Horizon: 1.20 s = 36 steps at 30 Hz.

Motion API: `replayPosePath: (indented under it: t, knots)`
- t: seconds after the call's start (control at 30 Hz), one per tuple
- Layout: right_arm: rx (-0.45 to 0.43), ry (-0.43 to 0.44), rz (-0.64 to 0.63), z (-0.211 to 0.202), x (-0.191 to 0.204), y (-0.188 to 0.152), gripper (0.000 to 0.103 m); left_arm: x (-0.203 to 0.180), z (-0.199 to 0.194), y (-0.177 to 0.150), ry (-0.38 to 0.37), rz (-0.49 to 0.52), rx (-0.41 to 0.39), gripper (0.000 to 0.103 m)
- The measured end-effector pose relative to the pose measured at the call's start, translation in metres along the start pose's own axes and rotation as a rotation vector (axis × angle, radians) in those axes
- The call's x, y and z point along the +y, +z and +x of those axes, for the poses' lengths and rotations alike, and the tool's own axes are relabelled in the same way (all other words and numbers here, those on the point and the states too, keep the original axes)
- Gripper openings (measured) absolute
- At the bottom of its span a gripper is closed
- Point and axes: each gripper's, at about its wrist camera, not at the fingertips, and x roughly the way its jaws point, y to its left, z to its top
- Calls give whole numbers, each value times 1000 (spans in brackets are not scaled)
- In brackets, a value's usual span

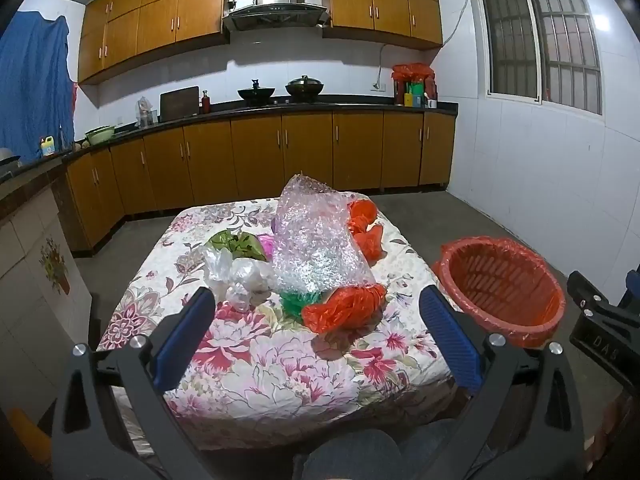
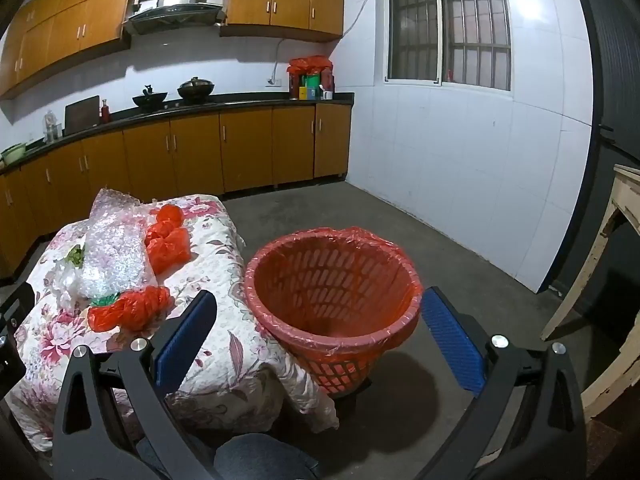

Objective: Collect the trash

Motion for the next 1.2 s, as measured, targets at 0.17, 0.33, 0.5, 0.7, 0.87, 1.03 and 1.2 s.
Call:
replayPosePath:
  t: [0.17, 0.33, 0.5, 0.7, 0.87, 1.03, 1.2]
  knots:
    - [1, 0, -2, 0, 0, 0, 101, 1, 0, -1, 0, 0, 2, 99]
    - [1, -1, -2, 1, 0, 0, 101, 1, 0, -1, -1, -1, 4, 99]
    - [1, -1, -3, 1, 0, 0, 101, -3, 5, -8, -1, -1, 5, 99]
    - [2, -2, -2, 1, 0, 0, 101, -4, 6, -8, -1, -1, 7, 99]
    - [2, -2, -3, 1, 0, 0, 101, -3, 6, -8, -2, -2, 9, 99]
    - [3, -2, -1, 2, -1, 0, 101, -6, 8, -11, -3, -2, 10, 99]
    - [3, -2, -2, 1, 0, 0, 101, -8, 5, -12, -3, -3, 11, 99]
